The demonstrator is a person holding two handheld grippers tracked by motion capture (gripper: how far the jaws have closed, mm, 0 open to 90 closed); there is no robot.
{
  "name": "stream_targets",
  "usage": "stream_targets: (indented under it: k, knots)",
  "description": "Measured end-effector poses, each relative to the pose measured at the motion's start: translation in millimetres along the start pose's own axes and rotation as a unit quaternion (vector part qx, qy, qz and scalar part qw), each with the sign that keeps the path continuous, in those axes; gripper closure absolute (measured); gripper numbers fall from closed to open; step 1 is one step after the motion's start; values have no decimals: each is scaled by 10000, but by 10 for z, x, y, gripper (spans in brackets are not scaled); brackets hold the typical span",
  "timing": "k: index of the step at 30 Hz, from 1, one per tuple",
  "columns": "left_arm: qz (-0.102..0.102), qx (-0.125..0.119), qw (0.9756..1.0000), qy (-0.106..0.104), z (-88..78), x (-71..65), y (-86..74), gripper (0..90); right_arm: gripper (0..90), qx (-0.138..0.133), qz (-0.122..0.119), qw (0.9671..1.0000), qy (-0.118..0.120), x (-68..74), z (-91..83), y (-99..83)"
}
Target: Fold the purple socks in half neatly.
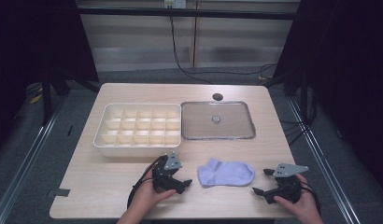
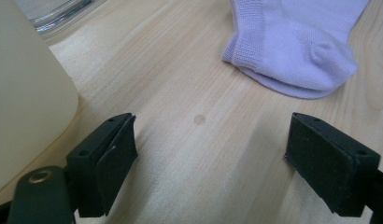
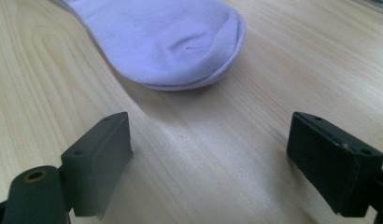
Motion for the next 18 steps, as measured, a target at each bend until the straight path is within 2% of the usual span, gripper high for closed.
stream_targets:
  k: [14, 18]
  knots:
    - [-8, 6, 10000, 6, -2, -1, -1, 157, 136, -1, 51, 10000, -17, -6, -1, 0]
    - [-44, 31, 10000, 62, -7, -2, -4, 158, 136, 0, 50, 10000, -25, -7, -1, 0]
Point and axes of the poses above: each handheld gripper's, and its own axes: z roughly forward along the jaws, y roughly out of its top, x roughly to its left, the point moved 8 cm from there along z, roughly forward along the jaws, and after that the axes turned 3 degrees about x, right-handed, at the moved point
